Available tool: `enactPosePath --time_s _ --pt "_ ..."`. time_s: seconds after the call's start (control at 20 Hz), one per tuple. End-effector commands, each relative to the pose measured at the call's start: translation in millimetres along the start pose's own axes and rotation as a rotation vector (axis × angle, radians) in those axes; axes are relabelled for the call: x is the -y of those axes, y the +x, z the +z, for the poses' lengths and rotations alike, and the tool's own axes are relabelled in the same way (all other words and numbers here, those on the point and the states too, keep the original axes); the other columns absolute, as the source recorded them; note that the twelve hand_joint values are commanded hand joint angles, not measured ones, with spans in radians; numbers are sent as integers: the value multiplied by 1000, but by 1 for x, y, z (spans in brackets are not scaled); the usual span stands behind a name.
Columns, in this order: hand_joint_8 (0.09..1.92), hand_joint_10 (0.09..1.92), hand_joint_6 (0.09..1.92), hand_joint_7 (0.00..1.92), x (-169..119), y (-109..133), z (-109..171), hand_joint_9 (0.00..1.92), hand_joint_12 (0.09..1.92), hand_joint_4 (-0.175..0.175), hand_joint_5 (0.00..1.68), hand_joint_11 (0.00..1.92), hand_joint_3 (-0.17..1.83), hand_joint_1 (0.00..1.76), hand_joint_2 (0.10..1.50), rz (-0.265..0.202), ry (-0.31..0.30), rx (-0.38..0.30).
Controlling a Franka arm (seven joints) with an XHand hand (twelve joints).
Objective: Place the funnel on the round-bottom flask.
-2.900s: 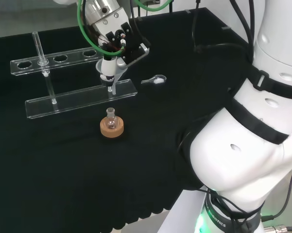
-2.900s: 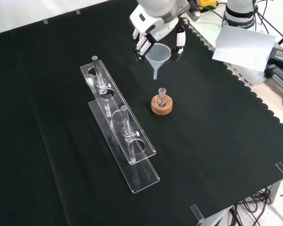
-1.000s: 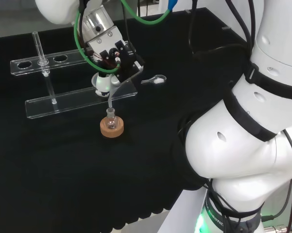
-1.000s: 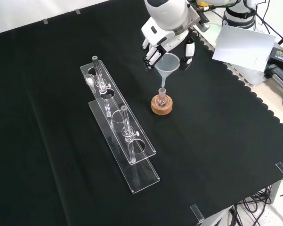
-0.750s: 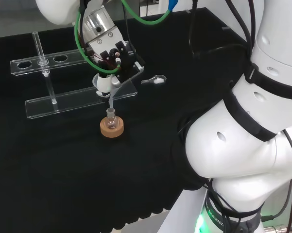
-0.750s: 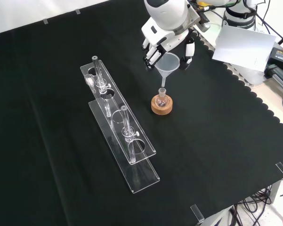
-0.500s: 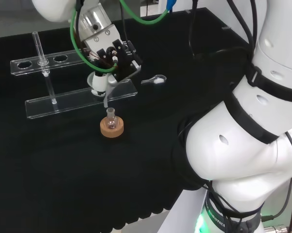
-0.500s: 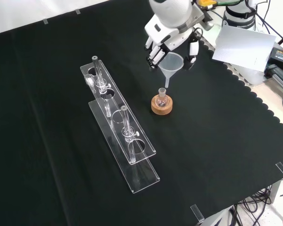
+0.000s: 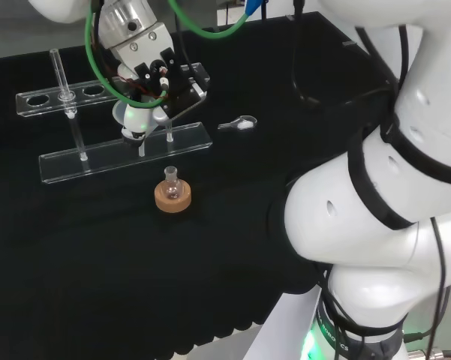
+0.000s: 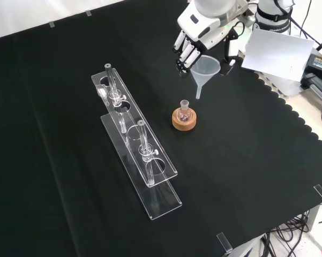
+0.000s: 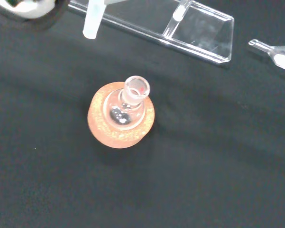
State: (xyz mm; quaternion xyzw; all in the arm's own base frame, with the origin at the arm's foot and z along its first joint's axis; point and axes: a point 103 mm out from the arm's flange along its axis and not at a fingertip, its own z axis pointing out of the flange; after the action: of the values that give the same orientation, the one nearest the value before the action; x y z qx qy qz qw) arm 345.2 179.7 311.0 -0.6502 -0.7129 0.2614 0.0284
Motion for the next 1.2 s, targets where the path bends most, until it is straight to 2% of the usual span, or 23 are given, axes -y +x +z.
enactPosePath --time_s 0.05,0.65,1.2 --pt "628 352 678 690 -33 -18 56 1049 1237 4 771 728 573 805 811 82 130 41" --pt "629 354 679 690 -34 -19 55 1048 1237 4 771 729 573 804 811 80 127 30" --pt "630 355 681 691 -32 -20 50 1048 1237 3 772 729 574 805 811 75 99 19"
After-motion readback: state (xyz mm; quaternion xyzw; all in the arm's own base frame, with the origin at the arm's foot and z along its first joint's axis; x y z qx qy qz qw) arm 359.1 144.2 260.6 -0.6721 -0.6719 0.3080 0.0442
